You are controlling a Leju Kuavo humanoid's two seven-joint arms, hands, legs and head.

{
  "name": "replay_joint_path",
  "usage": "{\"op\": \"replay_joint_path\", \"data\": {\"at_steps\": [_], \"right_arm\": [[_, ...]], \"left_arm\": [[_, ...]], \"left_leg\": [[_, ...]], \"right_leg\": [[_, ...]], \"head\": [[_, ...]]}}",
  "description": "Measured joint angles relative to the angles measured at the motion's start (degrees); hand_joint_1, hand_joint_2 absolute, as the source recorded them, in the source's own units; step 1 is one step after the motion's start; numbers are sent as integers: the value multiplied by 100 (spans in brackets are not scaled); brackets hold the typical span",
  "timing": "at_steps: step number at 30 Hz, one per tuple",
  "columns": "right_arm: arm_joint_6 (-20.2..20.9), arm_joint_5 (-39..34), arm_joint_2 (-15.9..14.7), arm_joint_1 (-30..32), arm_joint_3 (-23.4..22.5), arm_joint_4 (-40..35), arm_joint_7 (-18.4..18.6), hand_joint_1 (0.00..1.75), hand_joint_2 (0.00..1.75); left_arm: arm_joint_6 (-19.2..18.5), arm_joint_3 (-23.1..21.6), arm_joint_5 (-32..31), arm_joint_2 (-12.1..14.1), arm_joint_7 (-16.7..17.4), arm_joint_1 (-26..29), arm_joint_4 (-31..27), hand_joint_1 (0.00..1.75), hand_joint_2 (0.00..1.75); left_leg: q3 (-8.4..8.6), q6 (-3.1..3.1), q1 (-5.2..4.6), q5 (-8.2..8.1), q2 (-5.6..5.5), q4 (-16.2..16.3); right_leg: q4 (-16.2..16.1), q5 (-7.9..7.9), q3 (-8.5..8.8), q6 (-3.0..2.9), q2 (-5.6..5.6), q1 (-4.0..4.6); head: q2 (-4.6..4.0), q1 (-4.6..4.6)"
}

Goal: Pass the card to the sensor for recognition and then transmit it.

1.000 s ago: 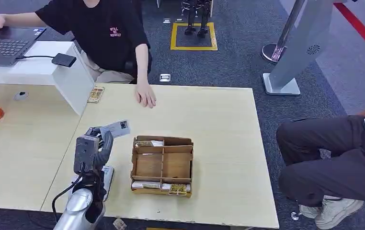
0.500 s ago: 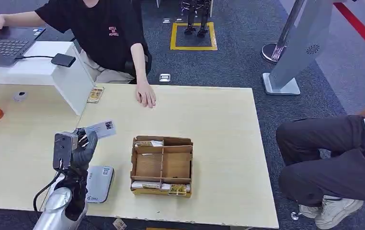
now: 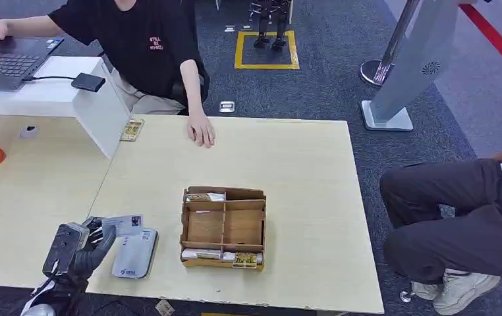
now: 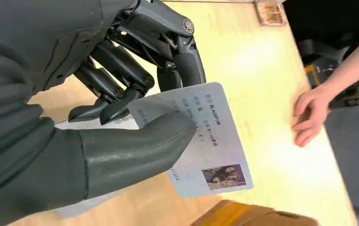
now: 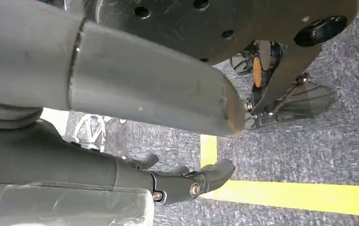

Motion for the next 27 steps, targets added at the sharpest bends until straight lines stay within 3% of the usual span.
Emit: {"op": "replay_joint_path", "data": {"at_steps": [7,12,16,27], "right_arm": [[109,-7,59,42,-112,-184,77,0,0],[188,-9,94,50,-168,-312,127,0,0],[297,-18,148,59,-238,-430,201,0,0],[450,61,269,70,-315,-719,299,0,0]], "left_arm": [[-144,39,-175,302,164,420,-356,175,175],[-50,39,-599,450,236,562,-522,175,175],[262,20,-1359,468,297,561,-575,175,175],[420,-487,-2308,454,472,328,-566,175,175]], "left_leg": [[2,-2,1,2,0,0],[2,-2,1,2,-1,0],[3,-2,0,2,-1,1],[3,-2,0,3,-2,2]], "right_leg": [[0,1,1,-1,0,0],[1,1,1,-1,0,0],[0,1,0,-1,-1,0],[0,3,1,-2,-1,0]], "head": [[0,0],[0,2],[0,2],[0,2]]}}
